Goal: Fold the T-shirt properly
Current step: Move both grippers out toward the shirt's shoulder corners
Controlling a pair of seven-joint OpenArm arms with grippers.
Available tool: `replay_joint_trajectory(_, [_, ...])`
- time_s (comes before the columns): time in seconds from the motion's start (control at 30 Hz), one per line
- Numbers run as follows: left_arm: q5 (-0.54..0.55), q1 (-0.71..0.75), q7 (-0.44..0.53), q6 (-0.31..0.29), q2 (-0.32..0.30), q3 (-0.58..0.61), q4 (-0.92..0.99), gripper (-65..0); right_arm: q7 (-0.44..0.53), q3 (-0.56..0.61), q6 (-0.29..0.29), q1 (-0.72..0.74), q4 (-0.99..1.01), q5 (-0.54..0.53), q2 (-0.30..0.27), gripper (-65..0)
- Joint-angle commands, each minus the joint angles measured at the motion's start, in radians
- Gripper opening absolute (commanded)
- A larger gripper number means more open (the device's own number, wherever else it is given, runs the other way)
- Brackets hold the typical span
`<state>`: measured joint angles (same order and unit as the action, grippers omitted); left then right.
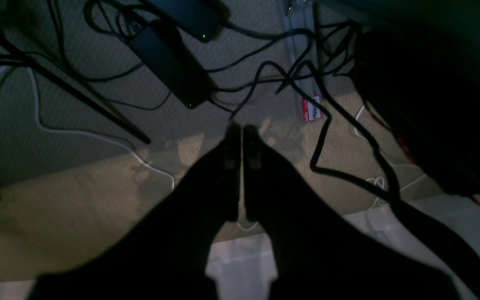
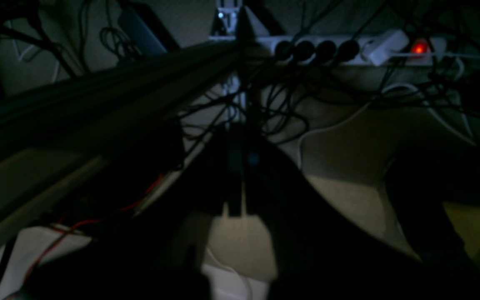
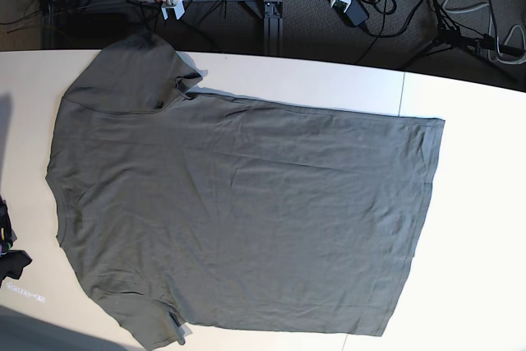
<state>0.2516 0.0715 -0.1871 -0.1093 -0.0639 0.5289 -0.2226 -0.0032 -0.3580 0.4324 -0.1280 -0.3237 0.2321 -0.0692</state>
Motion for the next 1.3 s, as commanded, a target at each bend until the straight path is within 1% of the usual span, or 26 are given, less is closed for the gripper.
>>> replay_joint_trajectory(0.0, [-0.002,0.001,-0.004,-0.018,0.0,-0.002,-0.005,-63.7,0.011,0.001,-0.073,-0.003,-0.006,-0.004,-0.005,-65.0])
replay_joint_trajectory(0.43, [-0.002,0.002,0.0,-0.018,-0.001,-0.002,-0.005,-63.7,0.011,0.001,-0.073,-0.003,-0.006,-0.005,-0.006,-65.0])
replay_joint_trajectory(0.53, [-0.001,0.002,0.002,-0.023,-0.005,-0.002,-0.005,-63.7,0.01,0.002,-0.056,-0.009,-0.007,-0.005,-0.008,-65.0])
replay_joint_trajectory(0.57, [-0.001,0.004,0.004,-0.043,-0.006,-0.002,-0.005,-63.7,0.01,0.002,-0.04,-0.015,-0.009,-0.005,-0.011,-65.0])
replay_joint_trajectory(0.63, [-0.001,0.013,0.006,-0.111,-0.015,-0.002,-0.006,-63.7,0.01,0.003,-0.011,-0.036,-0.021,-0.01,-0.02,-65.0])
replay_joint_trajectory(0.73, [0.003,0.033,0.007,-0.267,-0.036,-0.002,-0.026,-65.0,0.01,0.032,0.023,-0.094,-0.065,-0.053,-0.048,-65.0])
replay_joint_trajectory(0.8, [0.028,0.061,0.007,-0.338,-0.052,-0.002,-0.057,-65.0,0.01,0.069,0.034,-0.144,-0.112,-0.097,-0.072,-65.0])
replay_joint_trajectory(0.83, [0.046,0.077,0.007,-0.349,-0.062,-0.002,-0.082,-65.0,0.01,0.091,0.039,-0.172,-0.14,-0.114,-0.086,-65.0])
replay_joint_trajectory(0.9, [0.066,0.113,0.006,-0.348,-0.091,-0.002,-0.152,-65.0,0.01,0.133,0.044,-0.234,-0.206,-0.151,-0.113,-65.0])
replay_joint_trajectory(1.0, [0.071,0.18,-0.005,-0.349,-0.143,-0.029,-0.293,-65.0,0.01,0.185,0.044,-0.34,-0.325,-0.212,-0.151,-65.0])
replay_joint_trajectory(1.03, [0.071,0.207,-0.014,-0.356,-0.16,-0.049,-0.346,-65.0,0.006,0.197,0.044,-0.377,-0.371,-0.238,-0.165,-65.0])
replay_joint_trajectory(1.1, [0.083,0.269,-0.046,-0.391,-0.19,-0.106,-0.463,-65.0,0.001,0.212,0.044,-0.451,-0.465,-0.293,-0.194,-65.0])
replay_joint_trajectory(1.13, [0.104,0.303,-0.069,-0.405,-0.204,-0.142,-0.528,-65.0,-0.008,0.212,0.045,-0.488,-0.517,-0.324,-0.21,-65.0])
replay_joint_trajectory(1.2, [0.174,0.373,-0.146,-0.404,-0.222,-0.23,-0.665,-65.0,-0.043,0.211,0.047,-0.561,-0.623,-0.403,-0.249,-65.0])
replay_joint_trajectory(1.27, [0.235,0.443,-0.23,-0.404,-0.228,-0.335,-0.807,-65.0,-0.089,0.209,0.047,-0.635,-0.737,-0.489,-0.291,-65.0])
